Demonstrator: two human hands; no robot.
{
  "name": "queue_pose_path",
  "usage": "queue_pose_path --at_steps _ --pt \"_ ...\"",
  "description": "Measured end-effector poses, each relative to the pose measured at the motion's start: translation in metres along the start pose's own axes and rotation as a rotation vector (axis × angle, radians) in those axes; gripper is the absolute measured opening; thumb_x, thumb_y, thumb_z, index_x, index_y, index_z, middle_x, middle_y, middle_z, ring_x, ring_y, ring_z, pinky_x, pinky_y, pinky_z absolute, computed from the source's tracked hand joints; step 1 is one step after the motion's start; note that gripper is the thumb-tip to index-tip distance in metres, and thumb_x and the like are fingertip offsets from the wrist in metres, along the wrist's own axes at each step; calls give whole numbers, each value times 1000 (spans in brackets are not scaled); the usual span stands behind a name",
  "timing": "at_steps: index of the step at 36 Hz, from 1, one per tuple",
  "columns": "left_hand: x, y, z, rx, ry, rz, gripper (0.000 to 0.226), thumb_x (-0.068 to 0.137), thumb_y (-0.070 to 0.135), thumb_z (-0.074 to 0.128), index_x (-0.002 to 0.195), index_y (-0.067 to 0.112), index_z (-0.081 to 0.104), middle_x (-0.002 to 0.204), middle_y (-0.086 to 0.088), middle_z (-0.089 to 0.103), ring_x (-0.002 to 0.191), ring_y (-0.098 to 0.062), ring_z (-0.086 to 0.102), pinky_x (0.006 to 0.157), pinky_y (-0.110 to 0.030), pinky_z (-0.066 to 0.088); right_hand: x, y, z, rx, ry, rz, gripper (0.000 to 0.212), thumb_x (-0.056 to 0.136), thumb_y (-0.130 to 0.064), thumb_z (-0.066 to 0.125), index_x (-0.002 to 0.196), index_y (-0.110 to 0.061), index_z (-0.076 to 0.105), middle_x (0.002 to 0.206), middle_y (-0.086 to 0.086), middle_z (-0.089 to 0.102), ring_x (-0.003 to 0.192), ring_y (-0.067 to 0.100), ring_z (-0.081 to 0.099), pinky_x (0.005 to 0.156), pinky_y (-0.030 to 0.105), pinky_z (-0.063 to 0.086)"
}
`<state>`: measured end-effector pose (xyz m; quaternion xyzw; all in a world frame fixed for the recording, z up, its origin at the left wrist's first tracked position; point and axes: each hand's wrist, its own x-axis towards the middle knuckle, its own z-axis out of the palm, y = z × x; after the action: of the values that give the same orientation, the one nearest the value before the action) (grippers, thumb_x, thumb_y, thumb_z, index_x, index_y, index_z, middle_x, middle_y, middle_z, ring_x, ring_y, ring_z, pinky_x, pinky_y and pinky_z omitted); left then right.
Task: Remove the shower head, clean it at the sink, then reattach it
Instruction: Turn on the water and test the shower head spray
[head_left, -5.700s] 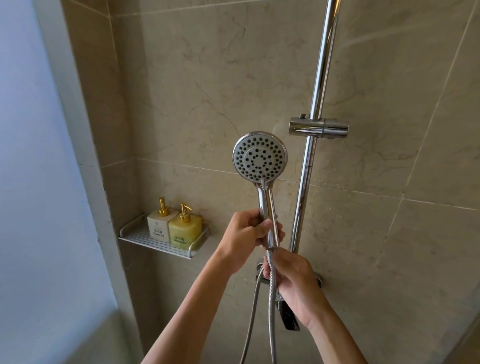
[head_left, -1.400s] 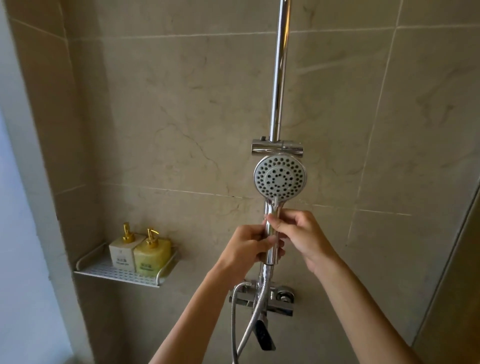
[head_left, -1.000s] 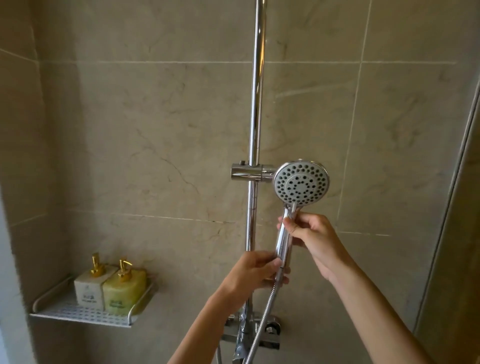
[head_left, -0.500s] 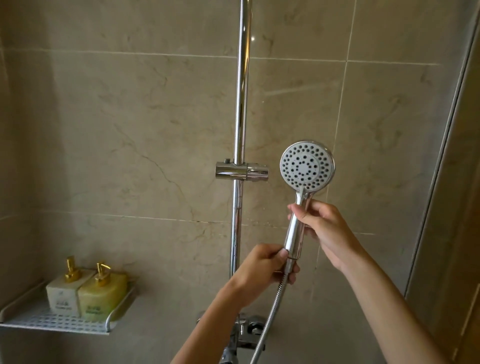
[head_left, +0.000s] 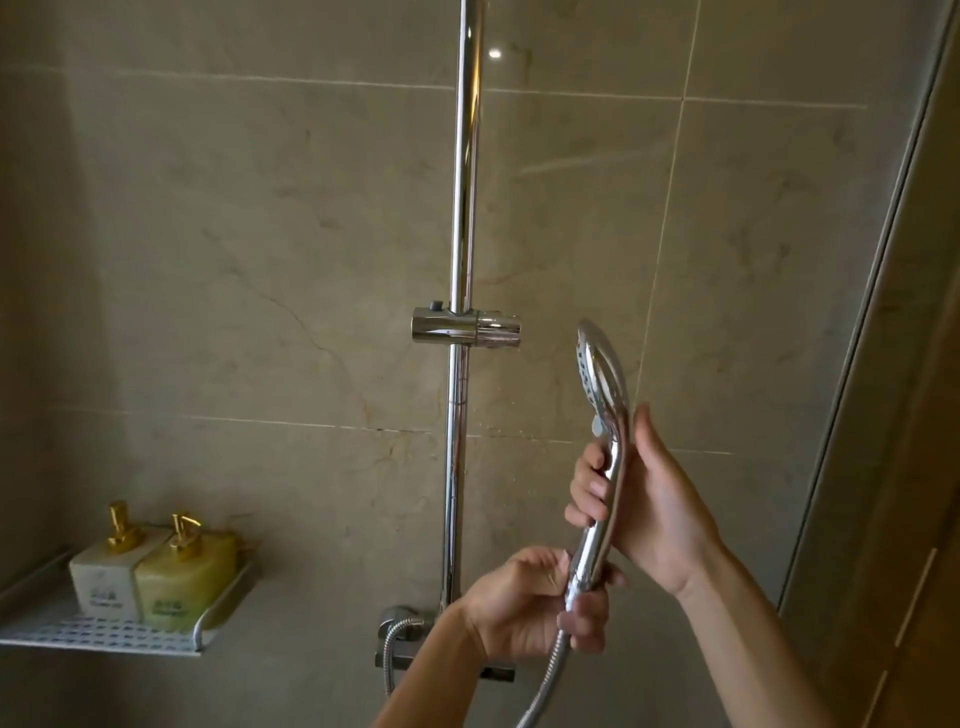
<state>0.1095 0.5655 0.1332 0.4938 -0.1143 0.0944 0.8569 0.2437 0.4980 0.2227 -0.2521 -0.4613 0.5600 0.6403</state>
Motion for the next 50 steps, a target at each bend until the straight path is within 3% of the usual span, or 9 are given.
queue_pose_path --at_steps 4,8,14,21,26,29,33,47,50 --pt "-7 -15 -14 18 5 -51 37 101 17 44 126 -9 52 93 -10 67 75 -17 60 79 -33 47 -15 11 -5 -45 110 -9 61 85 -71 60 69 -12 54 58 3 40 50 18 39 54 33 41" --pt "-19 -41 -32 143 391 -97 37 93 31 65 111 0 70 98 -16 73 89 -26 69 92 -40 50 -32 26 -5 -141 211 -14 63 84 -70 62 69 -10 53 55 6 39 50 20 36 53 32 40" --pt "-66 -77 -67 273 1097 -139 28 99 26 57 88 3 69 67 -8 72 50 -17 62 48 -20 41 -56 41 -4 -189 314 -4 61 81 -69 65 70 -10 55 58 7 38 53 21 36 56 33 40" --pt "-135 -111 -102 508 1536 -223 43 90 36 68 59 6 65 49 -5 58 50 -22 53 57 -30 45 -78 69 -11 -212 444 49 55 81 -66 64 70 -13 64 61 9 45 54 21 43 59 35 40" --pt "-140 -120 -106 505 1482 -370 53 93 50 56 74 2 65 54 -3 48 54 -18 45 61 -29 39 -97 104 -20 -171 558 121 52 88 -60 55 77 -10 66 63 9 48 53 20 46 61 35 39" --pt "-134 -125 -105 392 1376 -364 58 97 51 47 107 -4 67 78 -10 55 66 -17 46 62 -28 39 -109 125 -24 -168 609 181 54 88 -59 53 80 -6 59 61 9 48 53 21 46 62 35 40" --pt "-133 -133 -105 379 1297 -374 62 98 56 41 122 3 63 113 -18 67 94 -24 57 81 -32 46 -123 148 -32 -141 697 227 54 85 -58 53 77 -5 59 59 11 50 52 22 47 60 34 41" --pt "-134 -137 -119 126 1232 -331 66 96 54 46 129 -2 56 124 -22 63 114 -32 60 96 -35 46 -168 207 -45 47 903 280 54 87 -53 48 68 -2 49 48 12 41 38 21 42 51 34 32" --pt "-135 -136 -115 142 1231 -336 58 91 58 50 103 3 65 105 -17 66 91 -25 62 75 -30 48 -178 213 -46 55 905 278 55 92 -52 45 68 -2 49 49 12 41 38 21 42 52 34 32"
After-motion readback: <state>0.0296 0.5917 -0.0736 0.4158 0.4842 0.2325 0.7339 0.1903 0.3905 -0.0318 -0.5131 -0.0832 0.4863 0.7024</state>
